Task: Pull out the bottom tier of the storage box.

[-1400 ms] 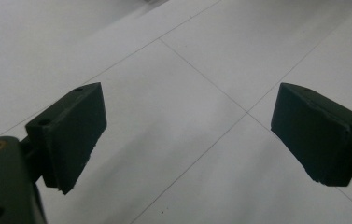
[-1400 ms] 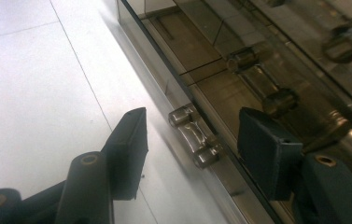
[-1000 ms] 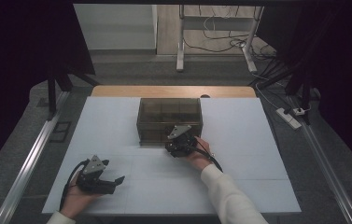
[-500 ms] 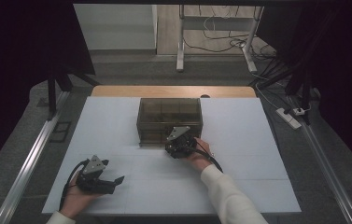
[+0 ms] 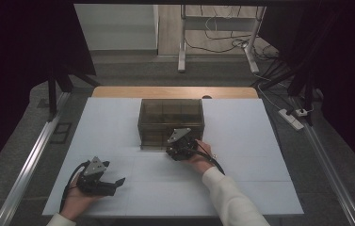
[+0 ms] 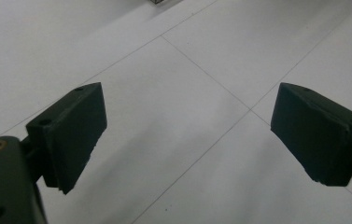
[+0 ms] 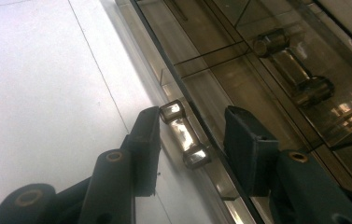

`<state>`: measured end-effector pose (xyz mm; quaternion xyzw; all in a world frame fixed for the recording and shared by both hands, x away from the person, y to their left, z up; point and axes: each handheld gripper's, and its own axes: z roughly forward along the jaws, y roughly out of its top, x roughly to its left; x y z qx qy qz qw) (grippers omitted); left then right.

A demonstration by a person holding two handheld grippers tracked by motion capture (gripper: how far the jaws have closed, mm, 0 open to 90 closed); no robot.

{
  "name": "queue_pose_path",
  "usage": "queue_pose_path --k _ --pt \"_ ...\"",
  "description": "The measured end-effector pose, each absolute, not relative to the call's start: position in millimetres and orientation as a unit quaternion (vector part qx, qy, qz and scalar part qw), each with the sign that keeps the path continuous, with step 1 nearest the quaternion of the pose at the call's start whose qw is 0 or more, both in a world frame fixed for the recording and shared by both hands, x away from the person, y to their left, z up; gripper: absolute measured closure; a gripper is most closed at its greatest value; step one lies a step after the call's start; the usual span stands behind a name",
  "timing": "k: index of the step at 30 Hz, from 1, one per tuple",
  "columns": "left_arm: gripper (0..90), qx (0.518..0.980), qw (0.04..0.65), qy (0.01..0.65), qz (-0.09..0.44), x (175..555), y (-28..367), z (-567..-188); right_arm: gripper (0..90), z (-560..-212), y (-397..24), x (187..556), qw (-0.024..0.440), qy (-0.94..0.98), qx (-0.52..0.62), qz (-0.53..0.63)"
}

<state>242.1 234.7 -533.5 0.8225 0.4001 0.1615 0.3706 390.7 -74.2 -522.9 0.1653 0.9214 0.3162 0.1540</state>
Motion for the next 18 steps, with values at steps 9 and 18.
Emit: queue_pose_path --k 9,18 --pt "10.5 0.823 0.37 0.4 0.161 242.1 234.7 -533.7 56.9 -522.2 -74.2 388.8 0.148 0.924 0.162 0.313" --pt "10.5 0.823 0.369 0.4 0.161 241.9 234.9 -533.7 57.4 -521.8 -74.8 385.8 0.143 0.926 0.159 0.312"
